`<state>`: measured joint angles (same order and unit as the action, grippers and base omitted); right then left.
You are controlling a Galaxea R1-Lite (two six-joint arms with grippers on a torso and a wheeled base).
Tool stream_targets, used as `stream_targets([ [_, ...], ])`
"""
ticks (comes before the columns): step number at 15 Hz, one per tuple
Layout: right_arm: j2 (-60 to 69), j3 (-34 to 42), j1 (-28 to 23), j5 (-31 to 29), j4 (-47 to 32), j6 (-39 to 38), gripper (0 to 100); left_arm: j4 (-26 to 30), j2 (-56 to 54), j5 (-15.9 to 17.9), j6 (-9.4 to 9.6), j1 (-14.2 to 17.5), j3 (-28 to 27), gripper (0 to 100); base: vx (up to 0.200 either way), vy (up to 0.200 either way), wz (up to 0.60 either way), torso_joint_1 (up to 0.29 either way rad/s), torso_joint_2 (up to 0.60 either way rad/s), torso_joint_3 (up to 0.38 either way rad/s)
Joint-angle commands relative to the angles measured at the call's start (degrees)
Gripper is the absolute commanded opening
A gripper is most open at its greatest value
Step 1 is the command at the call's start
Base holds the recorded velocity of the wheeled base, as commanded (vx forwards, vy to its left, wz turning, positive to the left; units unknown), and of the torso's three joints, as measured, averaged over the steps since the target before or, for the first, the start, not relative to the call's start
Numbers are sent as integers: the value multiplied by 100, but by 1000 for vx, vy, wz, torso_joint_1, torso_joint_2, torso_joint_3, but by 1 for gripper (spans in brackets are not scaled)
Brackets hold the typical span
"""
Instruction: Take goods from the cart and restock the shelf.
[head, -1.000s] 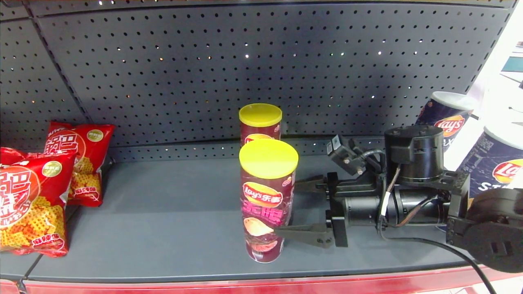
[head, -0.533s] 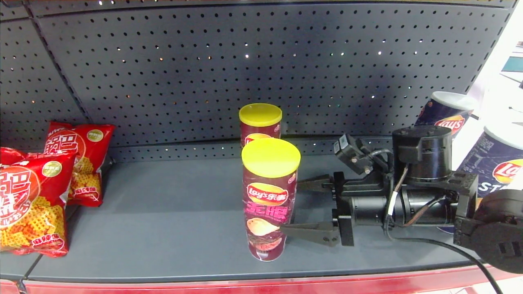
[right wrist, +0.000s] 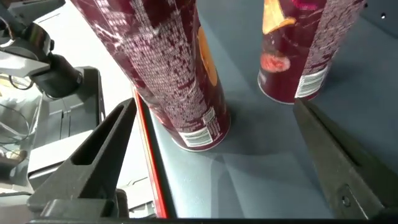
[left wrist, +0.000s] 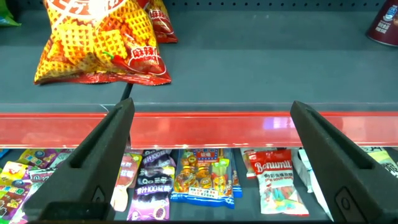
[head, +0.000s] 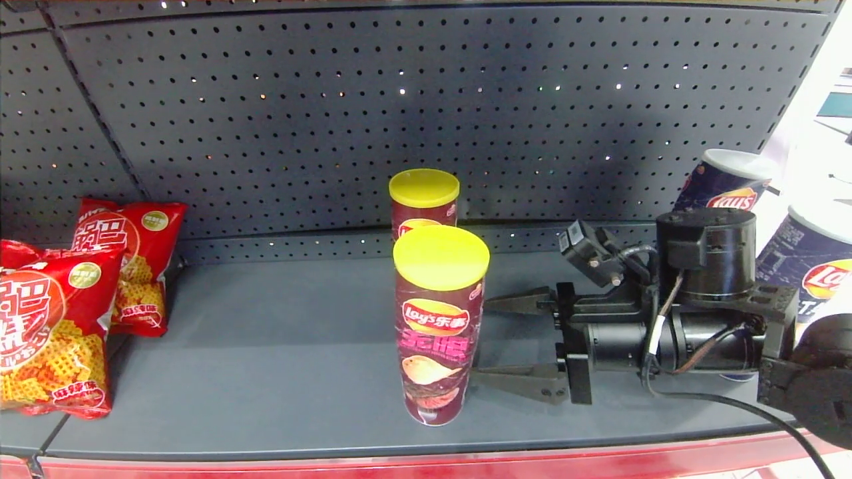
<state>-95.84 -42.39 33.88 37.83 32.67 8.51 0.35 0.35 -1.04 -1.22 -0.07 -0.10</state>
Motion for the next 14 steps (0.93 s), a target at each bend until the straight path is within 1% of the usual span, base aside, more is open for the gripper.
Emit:
stream_targets([
  [1, -13, -59, 93, -3, 2, 2, 100, 0, 9, -2, -1, -1, 1, 100, 0, 0, 0, 0, 0, 0],
  [4, -31, -147, 145, -3, 2, -7, 100, 0, 9, -2, -1, -1, 1, 100, 0, 0, 0, 0, 0, 0],
  [14, -251, -305, 93, 5, 2, 2, 100, 0, 9, -2, -1, -1, 1, 100, 0, 0, 0, 0, 0, 0],
])
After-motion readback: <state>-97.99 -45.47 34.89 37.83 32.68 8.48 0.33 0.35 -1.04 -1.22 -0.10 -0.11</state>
